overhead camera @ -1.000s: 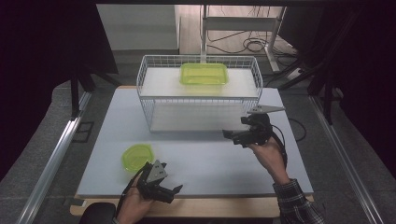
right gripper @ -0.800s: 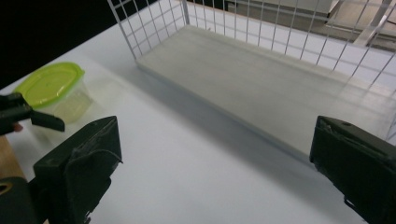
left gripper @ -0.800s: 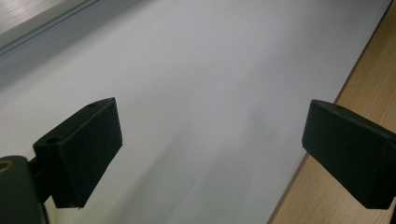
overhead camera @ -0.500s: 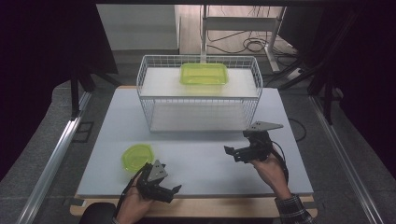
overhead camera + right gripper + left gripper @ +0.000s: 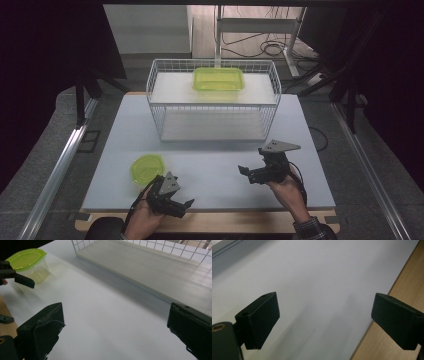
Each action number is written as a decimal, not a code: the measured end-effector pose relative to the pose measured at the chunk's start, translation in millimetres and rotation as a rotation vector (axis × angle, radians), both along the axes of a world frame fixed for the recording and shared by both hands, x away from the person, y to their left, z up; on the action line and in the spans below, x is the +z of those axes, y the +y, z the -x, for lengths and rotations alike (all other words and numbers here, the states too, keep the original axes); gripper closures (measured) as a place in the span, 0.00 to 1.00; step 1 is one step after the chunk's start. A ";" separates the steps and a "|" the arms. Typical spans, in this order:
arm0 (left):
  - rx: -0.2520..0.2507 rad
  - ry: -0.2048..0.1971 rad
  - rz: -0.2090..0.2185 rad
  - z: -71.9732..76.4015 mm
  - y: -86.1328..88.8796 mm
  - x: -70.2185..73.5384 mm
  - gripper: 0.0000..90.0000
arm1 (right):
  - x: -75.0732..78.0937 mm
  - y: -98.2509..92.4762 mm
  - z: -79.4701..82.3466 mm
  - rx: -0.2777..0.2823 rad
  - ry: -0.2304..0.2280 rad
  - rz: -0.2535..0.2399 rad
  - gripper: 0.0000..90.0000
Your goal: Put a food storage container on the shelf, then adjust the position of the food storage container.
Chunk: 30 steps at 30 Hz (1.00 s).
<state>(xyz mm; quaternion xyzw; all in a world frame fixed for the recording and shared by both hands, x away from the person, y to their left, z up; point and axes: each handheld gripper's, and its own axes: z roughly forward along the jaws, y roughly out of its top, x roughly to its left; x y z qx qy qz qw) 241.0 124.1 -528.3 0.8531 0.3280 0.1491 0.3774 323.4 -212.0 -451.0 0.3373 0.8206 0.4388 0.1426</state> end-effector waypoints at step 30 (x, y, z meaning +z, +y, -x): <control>0.088 -0.057 0.037 -14.9 8.8 34.2 0.29 | -37.4 -30.5 6.7 -0.056 0.044 0.063 0.01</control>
